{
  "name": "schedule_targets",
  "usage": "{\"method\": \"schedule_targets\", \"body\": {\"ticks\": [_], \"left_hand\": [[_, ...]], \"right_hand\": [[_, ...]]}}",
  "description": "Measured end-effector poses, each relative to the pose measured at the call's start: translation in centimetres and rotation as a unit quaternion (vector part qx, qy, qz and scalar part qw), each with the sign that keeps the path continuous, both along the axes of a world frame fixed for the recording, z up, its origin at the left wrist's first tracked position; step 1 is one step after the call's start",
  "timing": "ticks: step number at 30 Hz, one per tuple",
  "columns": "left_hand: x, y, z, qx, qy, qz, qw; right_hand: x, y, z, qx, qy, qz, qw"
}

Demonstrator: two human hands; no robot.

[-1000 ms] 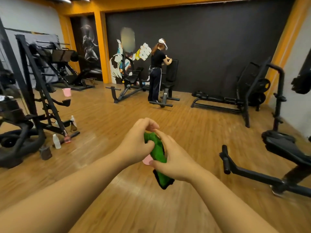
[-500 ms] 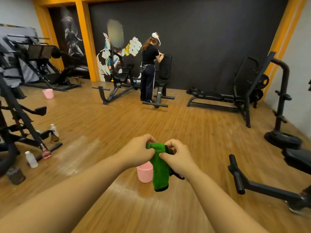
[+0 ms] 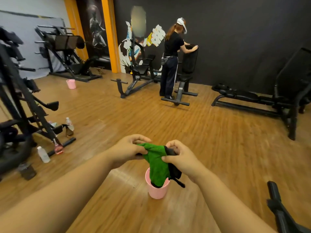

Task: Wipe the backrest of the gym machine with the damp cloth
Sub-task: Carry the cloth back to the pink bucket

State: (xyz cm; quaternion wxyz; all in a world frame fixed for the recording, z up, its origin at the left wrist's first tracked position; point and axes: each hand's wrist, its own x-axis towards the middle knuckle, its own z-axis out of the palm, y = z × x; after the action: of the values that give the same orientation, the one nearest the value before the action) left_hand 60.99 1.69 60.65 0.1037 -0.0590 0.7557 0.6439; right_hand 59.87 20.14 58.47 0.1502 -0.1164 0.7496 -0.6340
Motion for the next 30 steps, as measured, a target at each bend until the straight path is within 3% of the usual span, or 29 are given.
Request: {"method": "schedule_targets", "body": {"ticks": [4, 9, 12, 16, 20, 22, 30], "left_hand": [[-5.4, -0.8, -1.6, 0.013, 0.01, 0.069, 0.997], [-12.1, -2.6, -4.2, -0.059, 0.021, 0.035, 0.997], [-17.2, -4.1, -5.6, -0.019, -0.002, 0.035, 0.999], [-23.2, -5.3, -6.1, 0.126, -0.116, 0.045, 0.984], [-27.1, -7.0, -6.0, 0.169, -0.271, -0.006, 0.947], [-28.9, -7.7, -6.4, 0.179, -0.3, -0.01, 0.937], [-32.3, -6.8, -7.5, 0.179, -0.182, -0.023, 0.967]], "right_hand": [[-5.4, -1.4, -1.5, -0.017, -0.046, 0.018, 0.999], [-11.5, -3.3, -3.6, -0.013, -0.032, -0.001, 0.999], [-15.2, -4.6, -4.4, -0.025, -0.027, -0.003, 0.999], [-20.0, -6.6, -4.6, -0.03, -0.029, -0.036, 0.999], [-23.1, -8.3, -4.7, -0.068, -0.04, -0.058, 0.995], [-24.0, -8.7, -4.7, -0.07, -0.033, -0.06, 0.995], [-26.8, -8.5, -6.7, -0.041, -0.083, -0.111, 0.989]]}}
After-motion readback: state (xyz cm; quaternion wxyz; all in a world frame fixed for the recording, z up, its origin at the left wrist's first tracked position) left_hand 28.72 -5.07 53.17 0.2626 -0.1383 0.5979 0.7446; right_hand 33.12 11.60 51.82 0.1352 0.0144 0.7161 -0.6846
